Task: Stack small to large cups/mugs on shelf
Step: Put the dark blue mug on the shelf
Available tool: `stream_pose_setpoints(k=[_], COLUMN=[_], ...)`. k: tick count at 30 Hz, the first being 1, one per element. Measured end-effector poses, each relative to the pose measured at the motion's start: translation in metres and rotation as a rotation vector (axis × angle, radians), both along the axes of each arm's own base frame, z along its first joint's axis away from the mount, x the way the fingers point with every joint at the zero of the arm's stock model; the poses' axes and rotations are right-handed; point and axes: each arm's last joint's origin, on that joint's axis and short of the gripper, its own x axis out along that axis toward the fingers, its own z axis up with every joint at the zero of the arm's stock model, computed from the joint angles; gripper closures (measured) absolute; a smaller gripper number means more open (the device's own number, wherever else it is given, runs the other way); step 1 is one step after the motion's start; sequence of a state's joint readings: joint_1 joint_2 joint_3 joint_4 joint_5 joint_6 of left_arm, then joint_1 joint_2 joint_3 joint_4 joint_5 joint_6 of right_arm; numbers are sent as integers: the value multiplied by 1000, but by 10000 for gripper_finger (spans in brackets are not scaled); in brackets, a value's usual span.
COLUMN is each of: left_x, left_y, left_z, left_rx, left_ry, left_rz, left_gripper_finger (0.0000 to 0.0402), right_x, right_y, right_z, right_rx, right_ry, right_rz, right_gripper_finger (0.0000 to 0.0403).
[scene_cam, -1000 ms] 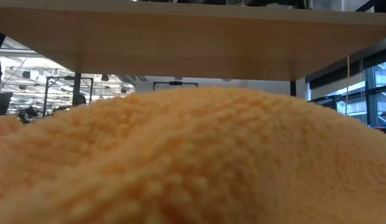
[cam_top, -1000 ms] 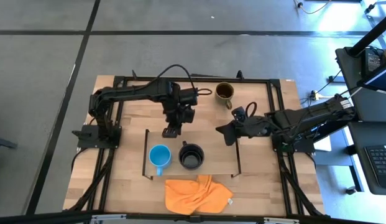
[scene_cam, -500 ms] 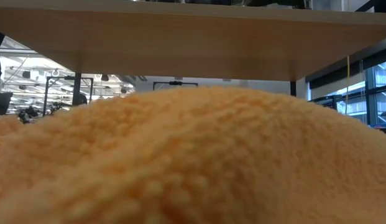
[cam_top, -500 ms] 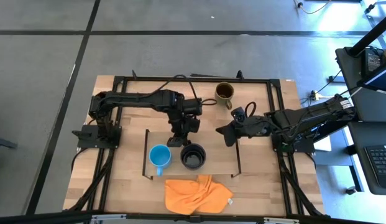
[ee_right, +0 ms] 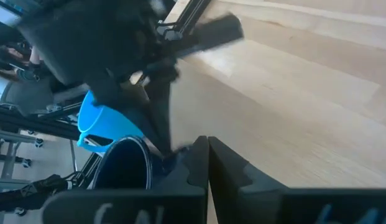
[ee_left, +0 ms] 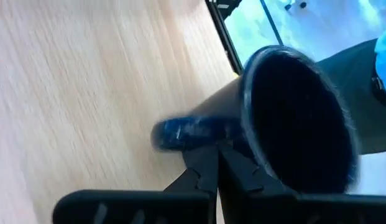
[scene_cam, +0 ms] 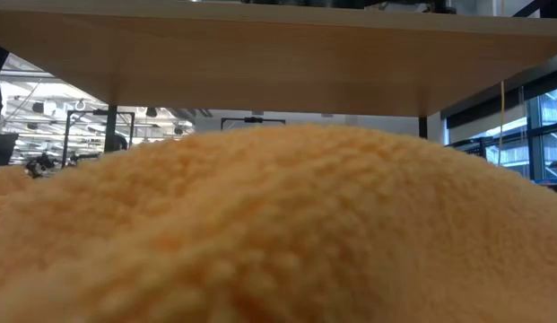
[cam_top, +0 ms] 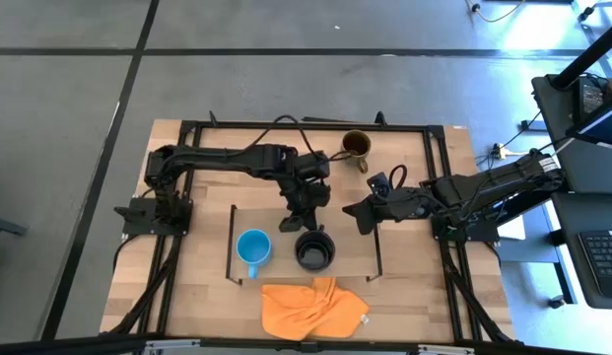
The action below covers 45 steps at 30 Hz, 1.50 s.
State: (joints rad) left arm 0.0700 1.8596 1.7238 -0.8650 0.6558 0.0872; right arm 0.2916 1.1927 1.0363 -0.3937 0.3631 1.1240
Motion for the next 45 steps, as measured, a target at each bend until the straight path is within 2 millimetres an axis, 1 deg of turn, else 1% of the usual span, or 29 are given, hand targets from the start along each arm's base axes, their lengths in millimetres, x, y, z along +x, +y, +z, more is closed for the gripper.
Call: stream_pose_setpoints(k=[2,5,8,10,12,15,17,18,20,22,24,26,28,30,32,34,36,38,42,45], left_x=[2,9,15,15,17,12,9,3,-3,-17,-26,-43,-54,-66,-70,-73,-71,-71,-71,-71], left_y=[0,5,15,23,31,46,56,60,64,60,52,41,31,20,12,4,-3,-10,-29,-46], left_z=[-6,-13,-17,-18,-15,-7,3,9,22,36,51,63,74,80,85,88,90,89,89,92], left_rx=[2,2,1,-7,-14,-19,-16,-18,-11,14,58,109,169,212,225,228,230,227,193,187], left_ry=[18,-3,-36,-28,-60,-68,-74,-59,-68,-29,-41,-2,4,47,43,51,29,39,70,90], left_rz=[-6,-6,16,37,61,99,119,127,132,139,148,163,194,215,224,235,247,256,281,374], left_gripper_finger=[401,401,401,401,401,401,401,400,395,386,373,358,341,324,312,306,305,309,322,339], right_x=[0,0,0,0,0,0,0,0,0,0,0,0,1,2,3,5,7,11,22,28], right_y=[0,0,0,0,0,0,0,0,0,0,0,1,2,3,4,4,3,-1,-11,-19], right_z=[0,0,0,0,0,0,0,0,-1,-1,-1,0,1,3,4,3,0,-5,-14,-16], right_rx=[0,0,0,-1,-1,-2,-2,-2,-4,-6,0,13,33,30,16,-1,-8,-6,12,-23], right_ry=[0,0,-1,1,1,2,3,4,5,10,8,2,-11,-25,-41,-36,-15,6,44,47], right_rz=[-1,-2,-2,-2,-2,-2,-2,-2,-1,0,7,25,53,80,118,132,125,115,164,238], right_gripper_finger=[395,395,395,395,395,395,395,395,394,386,371,348,319,291,270,261,262,272,317,359])
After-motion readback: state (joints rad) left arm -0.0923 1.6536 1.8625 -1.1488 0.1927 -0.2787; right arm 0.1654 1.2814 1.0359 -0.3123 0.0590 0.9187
